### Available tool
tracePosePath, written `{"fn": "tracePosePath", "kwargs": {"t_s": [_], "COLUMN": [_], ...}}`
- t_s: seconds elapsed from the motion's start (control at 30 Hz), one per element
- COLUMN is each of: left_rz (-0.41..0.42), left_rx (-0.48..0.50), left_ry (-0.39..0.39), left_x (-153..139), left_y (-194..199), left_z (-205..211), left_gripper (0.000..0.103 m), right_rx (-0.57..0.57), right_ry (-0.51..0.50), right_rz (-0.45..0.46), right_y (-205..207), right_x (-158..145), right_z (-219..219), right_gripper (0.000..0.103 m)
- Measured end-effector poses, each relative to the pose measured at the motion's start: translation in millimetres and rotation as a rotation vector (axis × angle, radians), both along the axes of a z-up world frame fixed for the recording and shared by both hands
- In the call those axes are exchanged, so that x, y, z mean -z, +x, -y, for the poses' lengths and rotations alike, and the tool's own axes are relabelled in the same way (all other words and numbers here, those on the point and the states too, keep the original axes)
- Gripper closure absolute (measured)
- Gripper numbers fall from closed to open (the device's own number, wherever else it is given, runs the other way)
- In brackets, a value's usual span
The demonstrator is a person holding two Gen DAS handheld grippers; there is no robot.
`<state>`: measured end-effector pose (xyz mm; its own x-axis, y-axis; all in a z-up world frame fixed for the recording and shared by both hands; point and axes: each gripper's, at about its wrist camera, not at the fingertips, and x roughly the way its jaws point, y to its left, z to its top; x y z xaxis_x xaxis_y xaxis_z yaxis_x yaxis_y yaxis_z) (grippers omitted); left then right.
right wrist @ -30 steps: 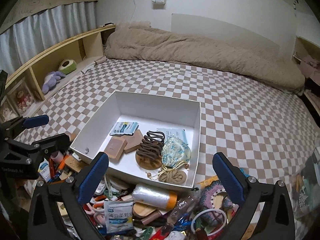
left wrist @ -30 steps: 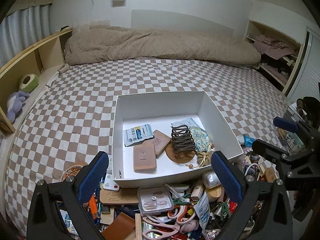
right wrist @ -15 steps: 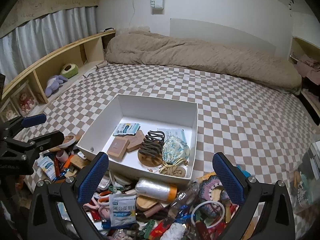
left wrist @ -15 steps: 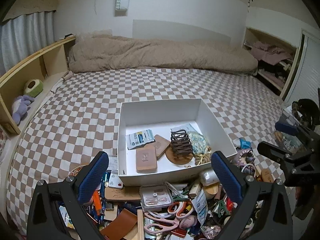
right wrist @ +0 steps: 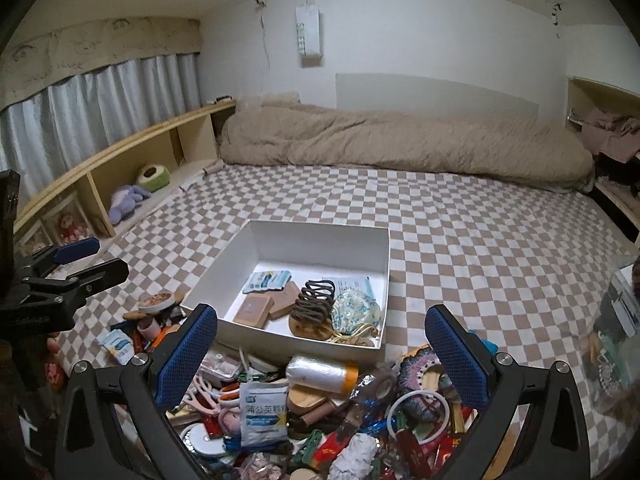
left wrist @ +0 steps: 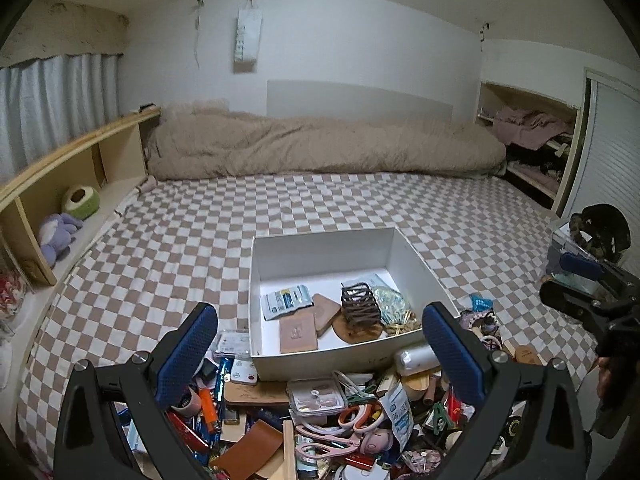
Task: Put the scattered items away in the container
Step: 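Lift both open tools back from the box toward the pile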
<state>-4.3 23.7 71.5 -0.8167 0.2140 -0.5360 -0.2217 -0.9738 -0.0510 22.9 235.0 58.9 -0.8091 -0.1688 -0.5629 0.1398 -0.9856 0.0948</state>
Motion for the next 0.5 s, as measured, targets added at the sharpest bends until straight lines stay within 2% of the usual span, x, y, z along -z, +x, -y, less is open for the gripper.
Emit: {"fn": "tracePosePath", "kwargs": {"t_s": [0.17, 0.37, 0.5], "left_rz": [-0.072, -0.154, -0.214], "left_rx": [-0.004, -0.023, -0.037], "left_ry": [0.011, 0.014, 0.013], "left_x": [-9, -25, -38], "left_y": [21, 43, 60], "left_z": [7, 21, 37], "left_gripper": [0.0, 0.0, 0.0], "right_rx": [0.005, 0.018, 0.018], "right_ry": [-0.035, 0.009, 0.016], "right_rz": [-0.059, -0.174, -0.213], "right_y": [20, 47, 60], "right_x": [-4, -10, -14], "right_z": [-4, 2, 1], "right_gripper": [0.0, 0.0, 0.0]}}
